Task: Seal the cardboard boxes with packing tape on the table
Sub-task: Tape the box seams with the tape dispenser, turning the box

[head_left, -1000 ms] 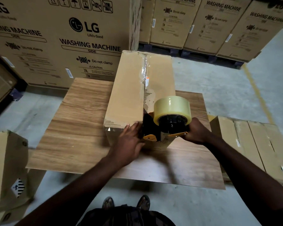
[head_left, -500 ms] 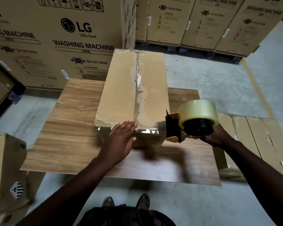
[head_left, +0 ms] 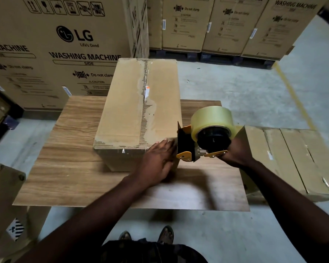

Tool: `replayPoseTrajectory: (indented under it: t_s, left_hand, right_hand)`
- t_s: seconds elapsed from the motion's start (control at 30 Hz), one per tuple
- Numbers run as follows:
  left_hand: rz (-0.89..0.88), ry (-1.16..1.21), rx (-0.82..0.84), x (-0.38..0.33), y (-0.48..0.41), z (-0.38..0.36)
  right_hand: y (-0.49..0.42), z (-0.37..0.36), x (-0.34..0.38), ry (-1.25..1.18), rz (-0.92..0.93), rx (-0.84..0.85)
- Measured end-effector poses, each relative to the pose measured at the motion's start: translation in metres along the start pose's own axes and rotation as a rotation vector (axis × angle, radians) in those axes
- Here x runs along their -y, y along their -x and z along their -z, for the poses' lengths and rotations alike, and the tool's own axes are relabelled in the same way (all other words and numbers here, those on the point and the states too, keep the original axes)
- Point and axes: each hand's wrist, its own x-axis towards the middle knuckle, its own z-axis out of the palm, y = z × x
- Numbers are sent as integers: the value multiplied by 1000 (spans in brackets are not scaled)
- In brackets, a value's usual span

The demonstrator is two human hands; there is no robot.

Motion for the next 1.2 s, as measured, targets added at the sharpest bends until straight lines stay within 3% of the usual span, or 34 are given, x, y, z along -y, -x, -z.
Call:
replayPoseTrajectory:
  t_s: [0.23,0.53,0.77,0.9,1.2]
  left_hand:
    - [-31,1,-41,1,0,-2]
    - [-18,29,-42,1,1,-3]
    - [44,65,-56,-6,3,-4]
    - [56,72,-53,-6,2,-5]
    - [29,54,-48,-5,0,-4]
  right_hand:
    - [9,16,-36,-30,-109,-3]
    - [31,28,-53,172,-280,199]
    - [2,-7,-41,299,-170,397]
    - [0,-13,-32,309,-145,363]
    - [25,-43,-53,351,-398,560]
